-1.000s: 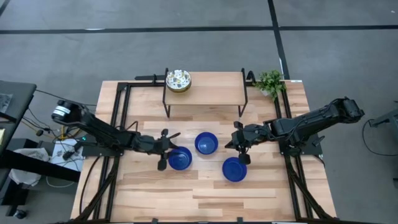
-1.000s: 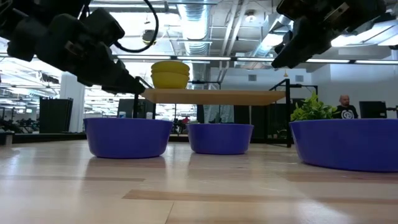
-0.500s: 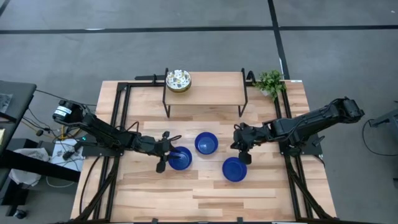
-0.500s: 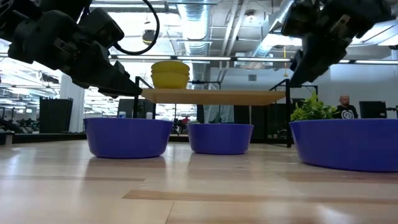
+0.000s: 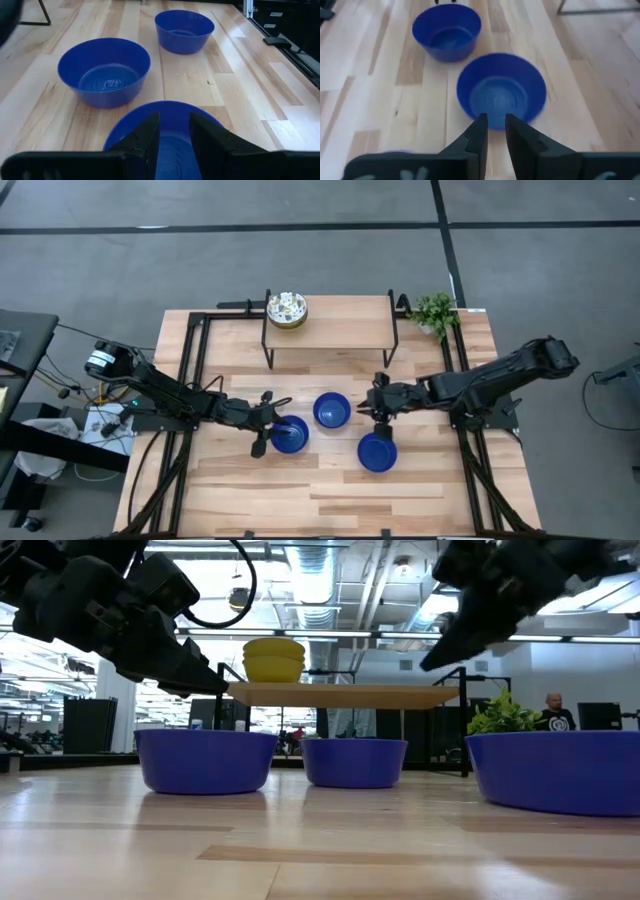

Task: Pick & Place Mini bowls
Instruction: Put the blue bowl on the shelf

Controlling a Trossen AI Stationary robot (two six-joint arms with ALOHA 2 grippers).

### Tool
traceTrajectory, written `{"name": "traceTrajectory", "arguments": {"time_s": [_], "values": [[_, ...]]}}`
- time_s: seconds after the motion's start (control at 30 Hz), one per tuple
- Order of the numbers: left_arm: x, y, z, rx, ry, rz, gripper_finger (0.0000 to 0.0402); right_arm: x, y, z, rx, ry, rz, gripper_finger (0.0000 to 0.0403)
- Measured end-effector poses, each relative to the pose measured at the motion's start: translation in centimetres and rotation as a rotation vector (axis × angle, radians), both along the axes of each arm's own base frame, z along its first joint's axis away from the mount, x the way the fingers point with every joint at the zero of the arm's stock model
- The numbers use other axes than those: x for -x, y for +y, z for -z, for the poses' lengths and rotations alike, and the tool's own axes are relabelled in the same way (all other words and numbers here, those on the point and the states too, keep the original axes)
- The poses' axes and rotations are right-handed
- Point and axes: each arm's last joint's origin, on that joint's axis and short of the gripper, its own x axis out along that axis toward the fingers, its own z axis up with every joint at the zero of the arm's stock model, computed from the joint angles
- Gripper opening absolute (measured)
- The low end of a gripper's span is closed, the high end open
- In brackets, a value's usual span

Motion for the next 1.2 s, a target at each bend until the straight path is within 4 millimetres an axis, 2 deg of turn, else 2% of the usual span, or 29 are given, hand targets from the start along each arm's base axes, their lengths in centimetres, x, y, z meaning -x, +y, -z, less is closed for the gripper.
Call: {"name": "traceTrajectory", "arguments": {"time_s": [0.1, 0.23, 0.47, 0.7, 0.97, 1.2], "values": [[0.0, -0.1, 0.0, 0.001, -0.004, 0.004, 0.0104, -1.1, -0.3, 0.9, 0.05, -0.009, -0.014, 0.0061], [0.1, -0.4, -0.1, -0.001, -0.007, 0.019, 0.0104, -2.3, -1.7, 1.7, 0.095, -0.042, 0.085, 0.0059], [0.1, -0.5, -0.2, 0.005, -0.017, 0.021, 0.0104, -3.7, -3.7, 3.1, 0.059, -0.048, 0.184, 0.0059], [0.1, -0.5, -0.2, 0.006, -0.022, 0.019, 0.0104, -4.1, -4.0, 4.6, 0.064, 0.003, 0.193, 0.0059], [0.0, -0.5, -0.4, 0.012, -0.038, 0.019, 0.0104, -4.2, -4.4, 4.3, 0.049, -0.025, 0.218, 0.0059], [-0.1, -0.5, -0.9, 0.054, -0.087, 0.014, 0.0104, -5.1, -5.0, 5.1, 0.025, -0.067, 0.256, 0.0059]]}}
